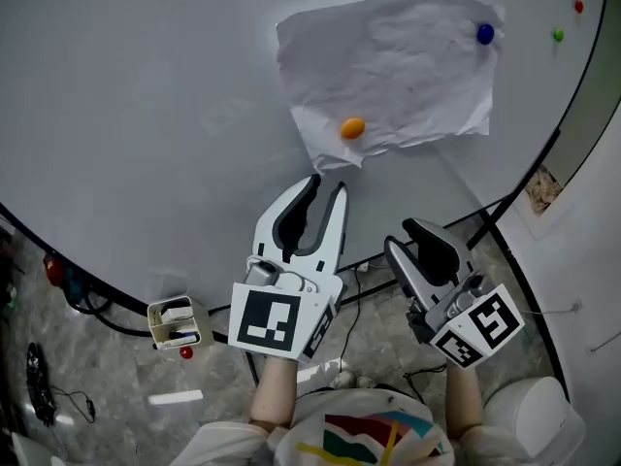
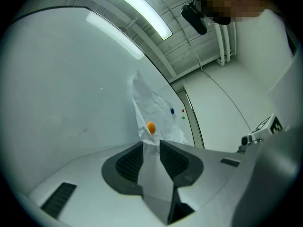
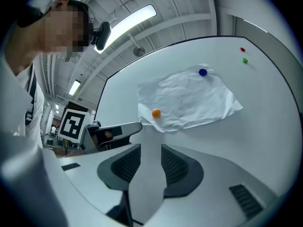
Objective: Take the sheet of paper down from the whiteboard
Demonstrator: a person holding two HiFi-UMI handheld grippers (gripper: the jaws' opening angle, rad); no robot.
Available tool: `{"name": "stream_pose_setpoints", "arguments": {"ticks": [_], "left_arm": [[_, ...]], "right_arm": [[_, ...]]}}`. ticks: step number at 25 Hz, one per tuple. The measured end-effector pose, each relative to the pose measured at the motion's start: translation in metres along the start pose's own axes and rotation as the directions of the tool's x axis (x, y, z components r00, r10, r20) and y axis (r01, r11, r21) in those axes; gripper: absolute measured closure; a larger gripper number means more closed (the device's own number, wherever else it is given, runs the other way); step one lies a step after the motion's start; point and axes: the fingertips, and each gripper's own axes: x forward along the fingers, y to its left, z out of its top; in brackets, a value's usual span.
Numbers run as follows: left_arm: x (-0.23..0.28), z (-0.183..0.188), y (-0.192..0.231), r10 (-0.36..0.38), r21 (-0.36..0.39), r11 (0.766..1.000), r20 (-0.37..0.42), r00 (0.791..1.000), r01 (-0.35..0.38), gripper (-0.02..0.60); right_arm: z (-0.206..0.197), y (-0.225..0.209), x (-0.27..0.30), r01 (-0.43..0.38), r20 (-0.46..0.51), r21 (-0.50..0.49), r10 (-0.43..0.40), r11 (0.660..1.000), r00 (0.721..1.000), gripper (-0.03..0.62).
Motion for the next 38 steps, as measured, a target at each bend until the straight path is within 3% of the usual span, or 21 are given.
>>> {"name": "stream_pose_setpoints", "arguments": {"ticks": [4, 8, 10, 12, 14, 17, 24, 29, 36, 38], "left_arm": [[-0.005, 0.002, -0.013, -0.020, 0.020, 1.000, 0.020, 1.000, 0.020, 0.426], [-0.009, 0.005, -0.011, 0.025, 0.024, 0.999, 0.021, 0.999, -0.026, 0.426], [-0.010, 0.006, -0.011, 0.025, 0.014, 1.000, 0.016, 1.000, -0.025, 0.426], [-0.009, 0.008, -0.014, 0.022, 0.032, 0.999, 0.004, 1.000, -0.022, 0.426], [-0.006, 0.011, -0.016, 0.019, 0.046, 0.999, 0.004, 1.000, -0.019, 0.426], [-0.002, 0.011, -0.012, 0.043, 0.029, 0.999, 0.008, 0.999, -0.044, 0.426], [-0.018, -0.004, 0.020, 0.225, 0.020, 0.974, -0.006, 0.974, -0.224, 0.426], [-0.011, -0.012, 0.020, 0.168, -0.036, 0.985, -0.054, 0.984, -0.170, 0.426], [0.010, -0.012, 0.022, 0.166, -0.017, 0.986, -0.100, 0.981, -0.168, 0.428], [0.010, -0.015, 0.027, 0.173, -0.039, 0.983, -0.116, 0.978, -0.179, 0.511]], "right_arm": [[0.006, 0.006, 0.009, -0.085, 0.006, -0.004, 0.085, 0.996, 0.996, 0.471], [0.010, 0.015, 0.030, -0.183, 0.020, -0.015, 0.183, 0.983, 0.983, 0.471], [0.015, 0.017, 0.044, -0.152, 0.004, -0.221, 0.157, 0.963, 0.988, 0.471], [0.020, 0.017, 0.057, -0.108, -0.027, -0.444, 0.107, 0.889, 0.994, 0.471], [0.025, 0.018, 0.070, -0.120, -0.048, -0.508, 0.111, 0.853, 0.993, 0.472], [0.035, 0.021, 0.080, -0.155, -0.028, -0.512, 0.164, 0.845, 0.986, 0.473], [0.018, 0.020, 0.083, -0.184, -0.082, -0.519, 0.165, 0.835, 0.983, 0.472], [0.019, 0.018, 0.084, -0.177, -0.069, -0.493, 0.165, 0.852, 0.984, 0.472], [0.028, 0.008, 0.075, -0.155, -0.012, -0.488, 0.171, 0.859, 0.985, 0.473], [0.037, 0.002, 0.072, -0.105, 0.030, -0.495, 0.138, 0.863, 0.990, 0.472]]}}
